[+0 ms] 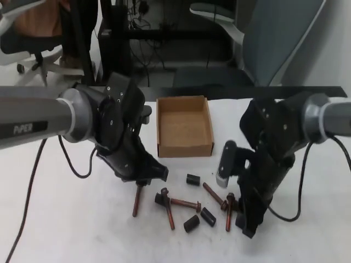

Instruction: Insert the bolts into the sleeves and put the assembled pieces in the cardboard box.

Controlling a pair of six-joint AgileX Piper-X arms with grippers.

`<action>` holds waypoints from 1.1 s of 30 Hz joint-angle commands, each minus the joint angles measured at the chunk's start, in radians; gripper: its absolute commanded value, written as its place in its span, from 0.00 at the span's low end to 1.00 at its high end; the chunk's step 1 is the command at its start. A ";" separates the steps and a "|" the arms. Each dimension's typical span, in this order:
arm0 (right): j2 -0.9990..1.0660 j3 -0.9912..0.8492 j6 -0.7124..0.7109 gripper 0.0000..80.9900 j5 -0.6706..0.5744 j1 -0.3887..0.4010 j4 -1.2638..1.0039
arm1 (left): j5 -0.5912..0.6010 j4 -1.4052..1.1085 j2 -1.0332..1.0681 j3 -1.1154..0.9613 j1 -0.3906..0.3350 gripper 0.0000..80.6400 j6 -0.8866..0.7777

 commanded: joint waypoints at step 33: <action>-0.652 0.212 0.384 0.01 -0.160 -0.006 -0.150 | 0.053 -0.296 -0.476 0.074 0.010 0.02 -0.070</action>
